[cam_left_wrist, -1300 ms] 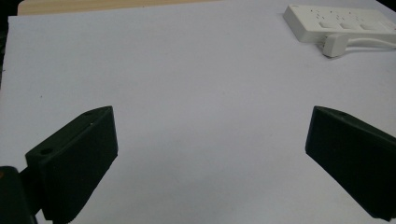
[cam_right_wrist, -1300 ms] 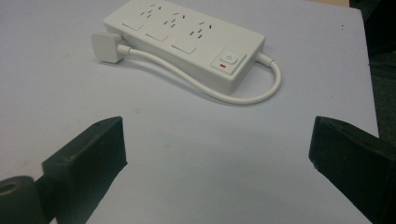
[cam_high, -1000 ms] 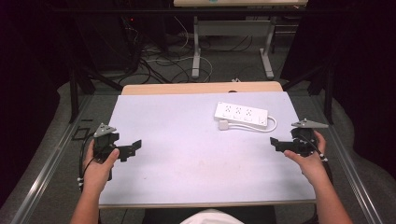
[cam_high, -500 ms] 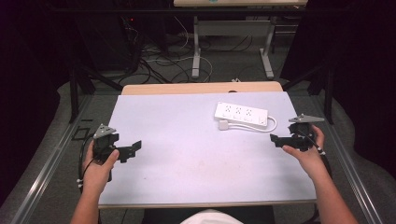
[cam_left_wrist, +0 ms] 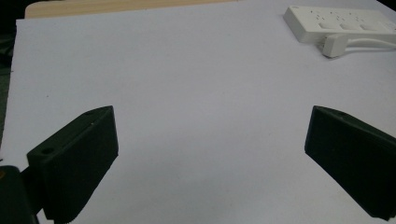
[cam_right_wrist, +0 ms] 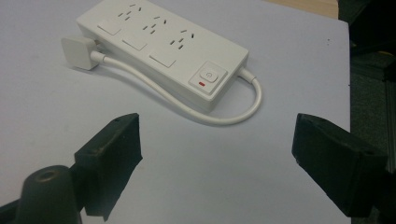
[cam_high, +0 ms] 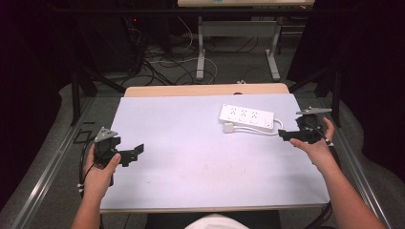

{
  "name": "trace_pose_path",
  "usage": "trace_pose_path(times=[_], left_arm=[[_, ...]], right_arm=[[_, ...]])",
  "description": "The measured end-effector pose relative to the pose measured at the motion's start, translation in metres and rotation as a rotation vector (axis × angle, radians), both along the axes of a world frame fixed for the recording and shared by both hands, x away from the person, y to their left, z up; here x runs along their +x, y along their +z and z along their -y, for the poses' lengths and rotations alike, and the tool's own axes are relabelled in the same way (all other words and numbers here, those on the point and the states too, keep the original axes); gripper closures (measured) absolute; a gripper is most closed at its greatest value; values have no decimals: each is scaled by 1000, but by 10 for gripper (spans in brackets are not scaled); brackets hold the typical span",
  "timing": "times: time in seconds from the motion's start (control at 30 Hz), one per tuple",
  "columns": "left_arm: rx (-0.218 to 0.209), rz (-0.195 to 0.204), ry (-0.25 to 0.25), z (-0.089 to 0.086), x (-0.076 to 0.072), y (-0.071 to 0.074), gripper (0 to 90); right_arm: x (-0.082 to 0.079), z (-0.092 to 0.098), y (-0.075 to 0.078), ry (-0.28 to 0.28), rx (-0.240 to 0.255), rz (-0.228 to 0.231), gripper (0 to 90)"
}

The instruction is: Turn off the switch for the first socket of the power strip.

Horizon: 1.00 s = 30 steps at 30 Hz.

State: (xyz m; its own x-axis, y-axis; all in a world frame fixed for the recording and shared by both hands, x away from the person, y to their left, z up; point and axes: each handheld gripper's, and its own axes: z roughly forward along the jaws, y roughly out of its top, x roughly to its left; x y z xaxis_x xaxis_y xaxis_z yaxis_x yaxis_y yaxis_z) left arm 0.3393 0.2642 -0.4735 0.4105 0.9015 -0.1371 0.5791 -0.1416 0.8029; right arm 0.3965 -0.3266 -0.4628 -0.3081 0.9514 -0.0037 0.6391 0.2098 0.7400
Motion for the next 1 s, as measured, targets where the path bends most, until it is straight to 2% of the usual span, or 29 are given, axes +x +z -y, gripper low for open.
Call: trace_pose_path(times=[0.17, 0.27, 0.43, 1.0], left_arm=[[-5, 8, 2, -1, 0, 0, 25], [-2, -1, -2, -2, 0, 1, 25], [-3, -2, 1, -2, 0, 1, 25], [-8, 6, 13, -4, -1, 2, 25]], right_arm=[[5, -1, 5, 5, -11, -3, 153], [7, -2, 7, 0, -18, 2, 164], [12, -7, 16, 15, -51, 14, 203], [34, -22, 33, 63, -72, -6, 277]])
